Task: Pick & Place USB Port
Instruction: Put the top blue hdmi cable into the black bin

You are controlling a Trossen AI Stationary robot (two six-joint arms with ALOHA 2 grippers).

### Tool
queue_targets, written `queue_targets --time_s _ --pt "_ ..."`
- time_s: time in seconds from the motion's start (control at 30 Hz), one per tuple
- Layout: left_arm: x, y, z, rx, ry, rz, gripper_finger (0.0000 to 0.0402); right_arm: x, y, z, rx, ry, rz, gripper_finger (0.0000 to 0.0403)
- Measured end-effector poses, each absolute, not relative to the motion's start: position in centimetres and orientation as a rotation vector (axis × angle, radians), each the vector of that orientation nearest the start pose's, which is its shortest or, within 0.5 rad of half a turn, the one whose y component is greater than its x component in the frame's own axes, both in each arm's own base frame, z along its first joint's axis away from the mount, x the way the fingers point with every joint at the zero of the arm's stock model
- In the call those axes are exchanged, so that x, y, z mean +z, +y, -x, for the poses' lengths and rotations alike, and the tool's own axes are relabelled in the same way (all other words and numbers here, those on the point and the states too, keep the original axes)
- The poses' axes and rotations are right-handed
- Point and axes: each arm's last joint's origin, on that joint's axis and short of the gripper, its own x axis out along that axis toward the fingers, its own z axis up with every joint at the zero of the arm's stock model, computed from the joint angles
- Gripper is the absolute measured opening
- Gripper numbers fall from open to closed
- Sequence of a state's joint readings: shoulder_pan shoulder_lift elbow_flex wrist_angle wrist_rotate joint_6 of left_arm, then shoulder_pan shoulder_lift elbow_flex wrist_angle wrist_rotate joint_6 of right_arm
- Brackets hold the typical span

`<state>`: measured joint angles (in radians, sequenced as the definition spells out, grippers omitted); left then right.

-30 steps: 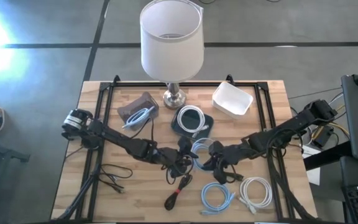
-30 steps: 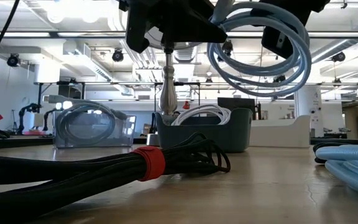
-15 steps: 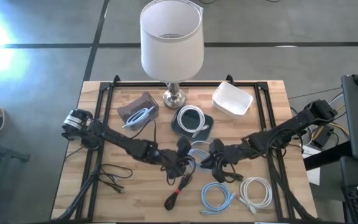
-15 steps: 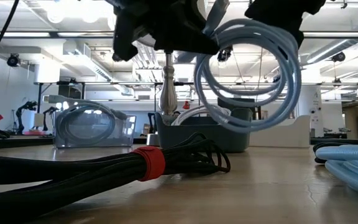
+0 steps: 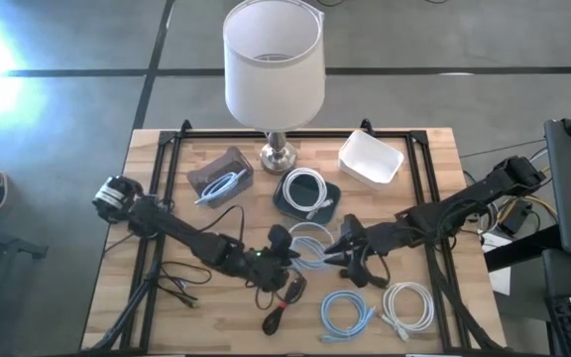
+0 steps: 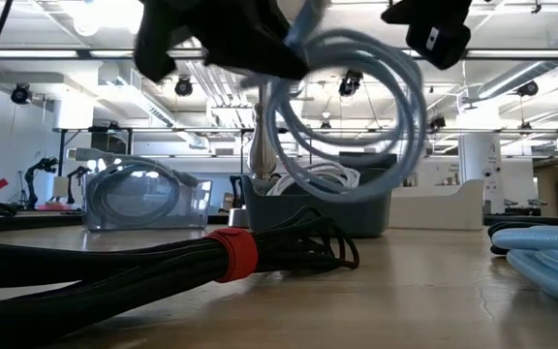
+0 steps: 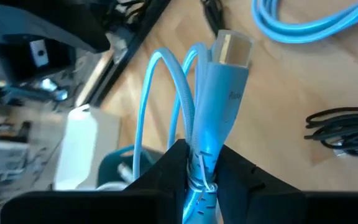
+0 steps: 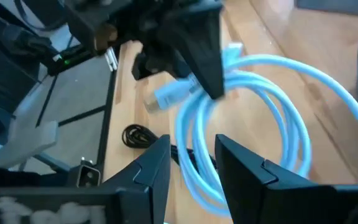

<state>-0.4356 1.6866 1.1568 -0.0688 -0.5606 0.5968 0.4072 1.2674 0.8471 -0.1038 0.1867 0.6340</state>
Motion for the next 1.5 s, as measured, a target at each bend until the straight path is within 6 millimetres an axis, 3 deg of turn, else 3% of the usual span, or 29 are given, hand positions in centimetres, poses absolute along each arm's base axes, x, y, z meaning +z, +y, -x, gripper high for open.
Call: queue_targets --time_s 0.2,0.4,0.6,0.83,1.0,1.23,1.5 --pt "26.7 -15.2 -31.5 0.142 0.534 -0.881 0.0064 27.3 9.9 -24.4 0.068 0.515 -0.417 0.0128" --pt "30.5 -14.2 -28.4 0.293 0.492 -0.829 0.0069 27.3 9.8 -24.3 0.055 0.516 -0.409 0.0126" --pt "32.8 -10.8 -24.7 0.460 0.560 -0.727 0.0070 26.9 9.8 -24.1 0.038 0.558 -0.392 0.0130" --pt "33.2 -6.1 -20.5 0.685 0.688 -0.565 0.0070 26.9 9.8 -24.1 0.037 0.559 -0.391 0.0128" --pt "31.9 -3.6 -19.5 0.833 0.737 -0.518 0.0071 26.9 9.8 -24.1 0.036 0.558 -0.390 0.0129" --pt "27.6 -0.6 -19.4 0.999 0.830 -0.472 0.0071 26.9 9.8 -24.1 0.038 0.558 -0.383 0.0123" --pt "23.3 0.4 -19.5 0.869 0.947 -0.275 0.0071 26.8 9.7 -24.1 0.037 0.559 -0.381 0.0130"
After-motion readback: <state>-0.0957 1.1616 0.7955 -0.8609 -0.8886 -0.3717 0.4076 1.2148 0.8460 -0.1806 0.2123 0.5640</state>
